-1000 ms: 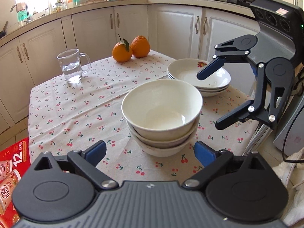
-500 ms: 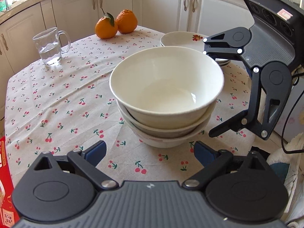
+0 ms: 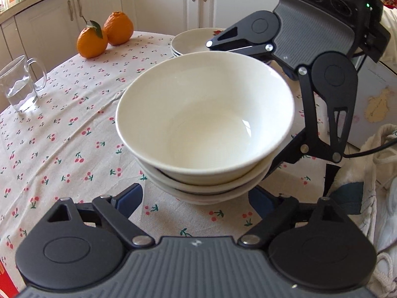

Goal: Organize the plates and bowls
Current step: 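Grip the three-bowl stack with the left tool while the right tool grips its opposite rim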

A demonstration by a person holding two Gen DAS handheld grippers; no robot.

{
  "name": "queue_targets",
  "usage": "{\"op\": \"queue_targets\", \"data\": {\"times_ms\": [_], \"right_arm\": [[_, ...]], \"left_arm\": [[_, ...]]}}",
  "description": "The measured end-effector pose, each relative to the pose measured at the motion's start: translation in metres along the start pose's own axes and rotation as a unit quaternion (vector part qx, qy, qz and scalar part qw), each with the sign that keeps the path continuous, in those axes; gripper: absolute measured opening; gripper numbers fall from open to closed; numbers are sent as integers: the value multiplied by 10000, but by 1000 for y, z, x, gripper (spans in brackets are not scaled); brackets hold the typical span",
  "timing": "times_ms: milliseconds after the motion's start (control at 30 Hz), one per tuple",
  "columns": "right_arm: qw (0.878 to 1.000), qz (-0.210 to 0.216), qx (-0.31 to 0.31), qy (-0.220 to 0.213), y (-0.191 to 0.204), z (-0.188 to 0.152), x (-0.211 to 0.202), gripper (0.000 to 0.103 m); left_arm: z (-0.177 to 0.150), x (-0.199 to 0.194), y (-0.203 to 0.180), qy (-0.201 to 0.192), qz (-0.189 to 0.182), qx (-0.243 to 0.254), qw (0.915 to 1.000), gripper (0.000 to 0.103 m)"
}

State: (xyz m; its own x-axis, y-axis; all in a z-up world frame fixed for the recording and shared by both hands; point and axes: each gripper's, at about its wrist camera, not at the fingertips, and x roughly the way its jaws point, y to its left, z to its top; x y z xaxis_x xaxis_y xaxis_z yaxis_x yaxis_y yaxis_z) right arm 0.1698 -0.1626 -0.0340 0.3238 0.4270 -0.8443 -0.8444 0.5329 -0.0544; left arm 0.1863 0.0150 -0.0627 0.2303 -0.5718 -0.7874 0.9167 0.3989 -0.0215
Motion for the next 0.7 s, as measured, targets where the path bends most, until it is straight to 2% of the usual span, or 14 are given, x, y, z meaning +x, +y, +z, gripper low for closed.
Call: {"op": "queue_targets", "data": {"times_ms": [167,267,500,700], "right_arm": [[9995,310,-31,-38,-4,3,-1,97],[9992,385,-90,-15,-5,5,0,93],[9986,497,-159,4,-6,8,-1,86],[9986,520,-119,-4,-9,9,0,86]], "left_arm": [[3,0,3,-20,-259,189,9995,90],[4,2,5,12,-273,254,9993,84],[5,3,7,10,-401,355,9986,81],[6,3,6,23,-398,383,9985,80]]}}
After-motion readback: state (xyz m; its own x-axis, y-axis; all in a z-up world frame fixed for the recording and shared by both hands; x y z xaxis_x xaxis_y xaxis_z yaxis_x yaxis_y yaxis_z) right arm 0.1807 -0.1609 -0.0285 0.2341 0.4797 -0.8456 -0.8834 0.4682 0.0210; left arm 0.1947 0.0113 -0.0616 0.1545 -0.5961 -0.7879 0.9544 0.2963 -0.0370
